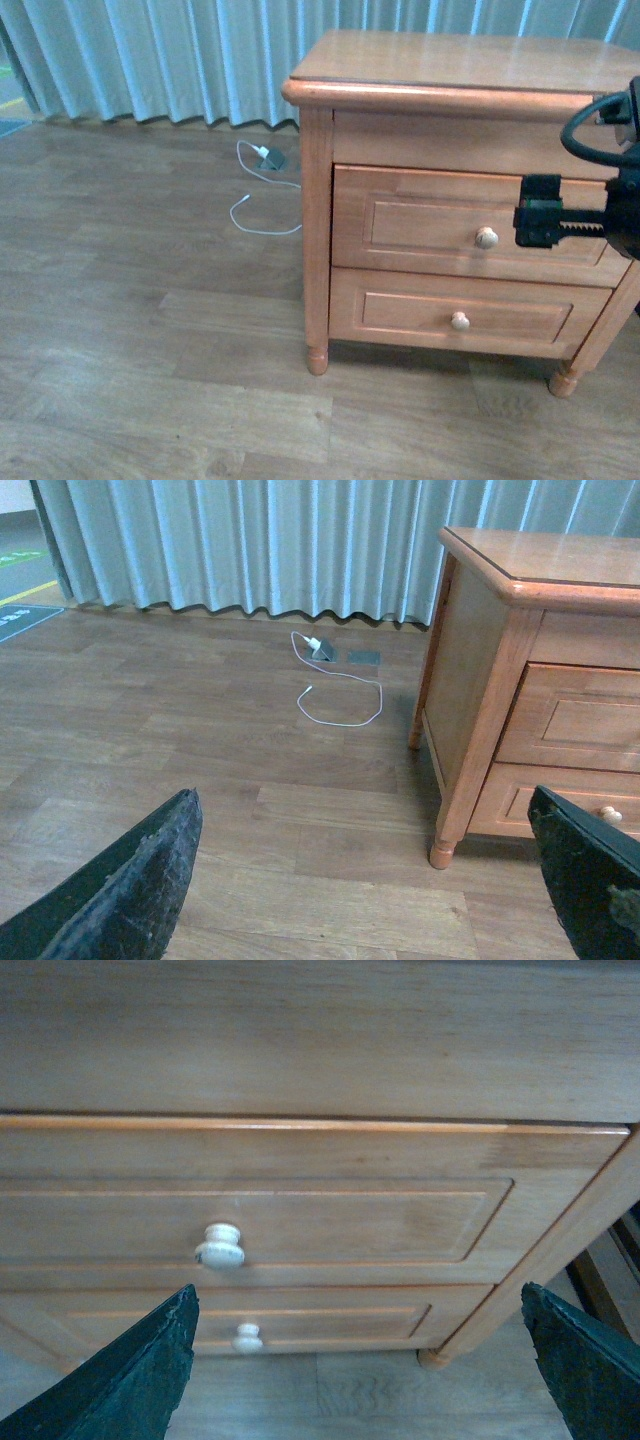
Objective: Put charger into drawer
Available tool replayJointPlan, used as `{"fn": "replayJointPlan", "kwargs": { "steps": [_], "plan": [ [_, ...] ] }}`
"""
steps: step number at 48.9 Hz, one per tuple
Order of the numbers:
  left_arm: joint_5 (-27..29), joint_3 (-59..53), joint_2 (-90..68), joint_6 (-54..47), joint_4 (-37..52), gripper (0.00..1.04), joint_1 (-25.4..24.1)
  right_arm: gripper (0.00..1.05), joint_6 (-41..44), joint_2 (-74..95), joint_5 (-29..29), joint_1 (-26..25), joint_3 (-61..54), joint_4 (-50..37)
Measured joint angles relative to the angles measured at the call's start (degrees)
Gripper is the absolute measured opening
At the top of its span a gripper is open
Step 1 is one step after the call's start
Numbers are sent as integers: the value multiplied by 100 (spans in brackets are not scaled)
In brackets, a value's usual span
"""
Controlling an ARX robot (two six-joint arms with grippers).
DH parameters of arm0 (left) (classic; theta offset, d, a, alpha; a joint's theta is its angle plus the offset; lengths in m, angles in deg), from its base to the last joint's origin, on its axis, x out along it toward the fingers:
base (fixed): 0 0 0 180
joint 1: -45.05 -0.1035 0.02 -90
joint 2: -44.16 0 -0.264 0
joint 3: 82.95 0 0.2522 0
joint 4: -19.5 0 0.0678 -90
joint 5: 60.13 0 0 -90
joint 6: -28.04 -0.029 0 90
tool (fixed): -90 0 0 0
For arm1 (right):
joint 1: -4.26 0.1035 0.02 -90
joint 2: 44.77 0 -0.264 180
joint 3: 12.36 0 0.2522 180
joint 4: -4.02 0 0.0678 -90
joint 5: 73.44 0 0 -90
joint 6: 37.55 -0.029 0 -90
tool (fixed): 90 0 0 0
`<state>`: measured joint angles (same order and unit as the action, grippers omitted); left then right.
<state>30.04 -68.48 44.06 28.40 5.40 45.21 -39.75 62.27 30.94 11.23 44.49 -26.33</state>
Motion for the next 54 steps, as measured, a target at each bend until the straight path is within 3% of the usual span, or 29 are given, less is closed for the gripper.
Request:
{"fn": "replayJointPlan", "kwargs": {
  "steps": [12,29,40,46,54],
  "plan": [
    [0,0,0,0,0,99,0,97,92,-2105,-466,-256,-1456,782],
    [-2,0,0,0,0,99,0,97,-199,-6199,-573,-595,-2907,3095],
    [0,0,0,0,0,99,0,96,-258,-6500,-623,-619,-2953,3128],
    [-2,0,2,0,0,99,0,77,31,-6548,-1381,-682,-3609,1318],
    [0,0,2,0,0,99,0,41,162,-7145,-1425,-684,-3884,1314]
  ]
}}
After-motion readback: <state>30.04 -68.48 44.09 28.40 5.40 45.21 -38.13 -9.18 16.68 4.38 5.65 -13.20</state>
